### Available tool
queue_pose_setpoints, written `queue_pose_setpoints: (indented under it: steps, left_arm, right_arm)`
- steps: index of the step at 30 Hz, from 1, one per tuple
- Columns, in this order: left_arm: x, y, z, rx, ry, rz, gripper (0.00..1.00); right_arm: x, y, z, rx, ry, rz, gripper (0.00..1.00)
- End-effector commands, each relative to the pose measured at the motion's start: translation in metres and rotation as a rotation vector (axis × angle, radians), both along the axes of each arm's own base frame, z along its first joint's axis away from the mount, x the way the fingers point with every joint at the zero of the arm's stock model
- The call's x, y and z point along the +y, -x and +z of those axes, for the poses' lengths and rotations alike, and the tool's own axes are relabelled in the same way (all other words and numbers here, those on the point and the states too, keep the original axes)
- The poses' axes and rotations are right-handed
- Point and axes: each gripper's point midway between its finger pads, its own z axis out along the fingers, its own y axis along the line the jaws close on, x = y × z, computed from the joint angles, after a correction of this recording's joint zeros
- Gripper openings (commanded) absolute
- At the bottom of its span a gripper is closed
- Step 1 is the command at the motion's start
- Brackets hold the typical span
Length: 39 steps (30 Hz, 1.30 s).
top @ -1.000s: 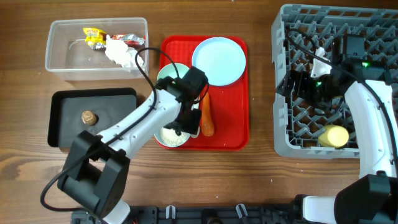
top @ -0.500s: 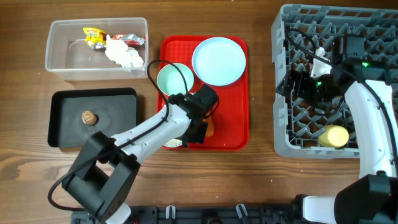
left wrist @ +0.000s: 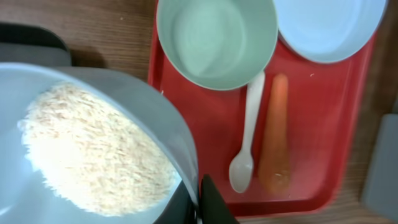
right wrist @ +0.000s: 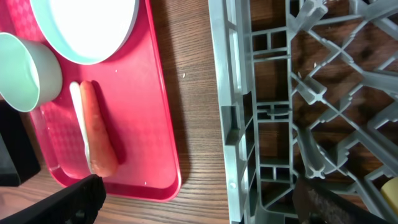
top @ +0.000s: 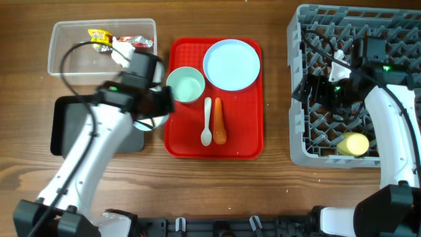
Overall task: Sort waste into correct bins and load items into the dishwasher rack
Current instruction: 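Pour the rice from the blue bowl onto the black tray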
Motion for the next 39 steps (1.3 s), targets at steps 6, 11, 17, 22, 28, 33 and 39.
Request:
queue_pose_setpoints:
  steps: [6,11,17,22,28,33,39]
  left_arm:
    - [0.112,-0.025,0.033,-0.111,0.737,0.102,0.04]
    - [0.114,-0.025,0.01,-0.094,0.946,0.068,0.04]
    - [0.114,-0.027,0.031,-0.126,1.093,0.101,0.04]
    - [0.141,-0.028,0.051,-0.212,1.206,0.182,0.04]
    - [0.15,-0.028,0.064,-0.234,1.291,0.228,0.04]
    - [0.15,-0.028,0.064,-0.231,1.292,0.23,0.04]
    - [0.15,-0.028,0.064,-0.232,1.292,0.23,0.04]
  right_arm:
    - [-0.001,-0.001,0.001,-0.017,0.015,0.028,1.0]
    - [-0.001,0.001,0.0,-0.007,0.014,0.028,1.0]
    - [-0.001,0.002,0.0,-0.003,0.013,0.028,1.0]
    - [-0.001,0.0,0.0,-0.012,0.014,0.027,1.0]
    - [-0.001,0.0,0.0,-0.013,0.014,0.028,1.0]
    - [-0.001,0.0,0.0,-0.013,0.015,0.028,1.0]
    - [-0.001,0.0,0.0,-0.013,0.015,0.028,1.0]
